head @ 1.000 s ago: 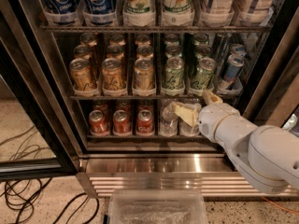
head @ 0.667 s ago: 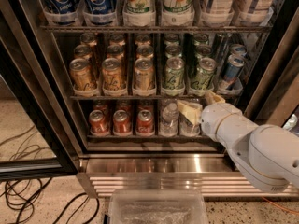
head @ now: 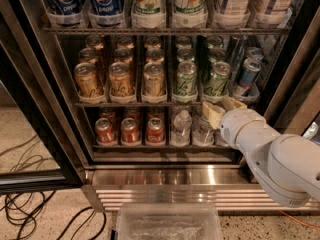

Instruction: Pick green can from middle shelf of fridge

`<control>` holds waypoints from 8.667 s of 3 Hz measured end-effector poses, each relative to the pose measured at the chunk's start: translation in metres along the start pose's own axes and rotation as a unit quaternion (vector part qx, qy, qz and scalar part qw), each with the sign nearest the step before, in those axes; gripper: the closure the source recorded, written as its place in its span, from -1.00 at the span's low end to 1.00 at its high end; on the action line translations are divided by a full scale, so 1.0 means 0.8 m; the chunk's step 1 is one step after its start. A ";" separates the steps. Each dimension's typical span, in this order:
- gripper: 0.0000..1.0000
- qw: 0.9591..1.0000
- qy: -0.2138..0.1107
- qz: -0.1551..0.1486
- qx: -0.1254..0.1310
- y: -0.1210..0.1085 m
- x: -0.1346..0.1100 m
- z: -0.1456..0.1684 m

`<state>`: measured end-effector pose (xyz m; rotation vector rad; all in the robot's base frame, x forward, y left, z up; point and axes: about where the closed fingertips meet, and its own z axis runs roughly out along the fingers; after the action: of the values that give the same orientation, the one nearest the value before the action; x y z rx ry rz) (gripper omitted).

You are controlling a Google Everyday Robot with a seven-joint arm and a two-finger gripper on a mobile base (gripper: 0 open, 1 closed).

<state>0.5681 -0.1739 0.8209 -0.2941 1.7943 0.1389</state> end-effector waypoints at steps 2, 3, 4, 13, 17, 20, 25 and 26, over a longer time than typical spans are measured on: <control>-0.02 0.999 -0.030 -0.001 0.011 -0.006 -0.027 0.005; -0.14 0.999 -0.034 -0.005 0.011 -0.005 -0.034 0.011; -0.20 0.999 -0.031 -0.009 0.009 -0.002 -0.035 0.019; -0.47 0.996 0.011 0.000 0.092 -0.059 -0.018 0.056; -0.32 0.997 -0.001 -0.004 0.078 -0.044 -0.044 0.078; 0.60 0.998 0.007 0.005 0.055 -0.029 -0.045 0.102; 1.00 0.995 -0.047 0.079 -0.030 -0.027 -0.042 0.080; 1.00 0.995 -0.058 0.081 -0.029 -0.033 -0.047 0.075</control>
Offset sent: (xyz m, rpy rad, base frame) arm 0.0148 -0.0006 0.0319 0.0119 -0.0958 -0.0197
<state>0.6394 -0.1797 0.8444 -0.1772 1.6995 0.3172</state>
